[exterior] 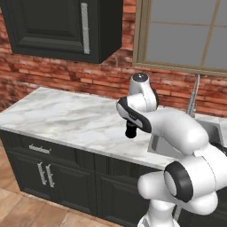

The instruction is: Place the large bottle from the dining counter next to the other large bottle outside the sink, and place the small bottle from the dining counter next to the other small bottle inside the sink.

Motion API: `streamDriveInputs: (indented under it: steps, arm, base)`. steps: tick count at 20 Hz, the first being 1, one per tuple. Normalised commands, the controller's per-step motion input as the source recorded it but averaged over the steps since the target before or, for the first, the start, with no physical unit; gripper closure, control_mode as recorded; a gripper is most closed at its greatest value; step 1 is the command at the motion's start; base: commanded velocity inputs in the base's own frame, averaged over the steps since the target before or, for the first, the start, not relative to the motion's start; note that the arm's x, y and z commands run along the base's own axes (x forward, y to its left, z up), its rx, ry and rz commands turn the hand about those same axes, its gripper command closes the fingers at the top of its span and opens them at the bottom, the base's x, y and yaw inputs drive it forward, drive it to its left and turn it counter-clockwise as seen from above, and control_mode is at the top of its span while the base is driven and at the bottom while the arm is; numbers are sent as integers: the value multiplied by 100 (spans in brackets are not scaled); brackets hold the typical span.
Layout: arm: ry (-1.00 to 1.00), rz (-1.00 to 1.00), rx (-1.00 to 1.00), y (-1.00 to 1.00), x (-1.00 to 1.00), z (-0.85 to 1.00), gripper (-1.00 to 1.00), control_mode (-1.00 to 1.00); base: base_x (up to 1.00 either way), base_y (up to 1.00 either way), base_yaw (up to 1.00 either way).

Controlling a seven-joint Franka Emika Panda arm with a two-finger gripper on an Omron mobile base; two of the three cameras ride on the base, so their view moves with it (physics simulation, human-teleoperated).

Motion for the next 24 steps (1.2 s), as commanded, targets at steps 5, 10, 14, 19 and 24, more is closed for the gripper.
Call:
streamDriveInputs:
  steps: [5, 10, 14, 19, 24]
  arm:
    - [2, -4, 2, 0, 37, -22, 100, -100]
    - [2, -4, 2, 0, 42, -20, 100, -100]
    - [0, -5, 2, 0, 45, -18, 100, -100]
    - [1, -5, 2, 0, 44, -21, 100, -100]
    - [3, -5, 1, 0, 47, -28, 100, -100]
  base:
    - [0, 0, 0]
    - [0, 0, 0]
    - [0, 0, 0]
    - [0, 0, 0]
    - [0, 0, 0]
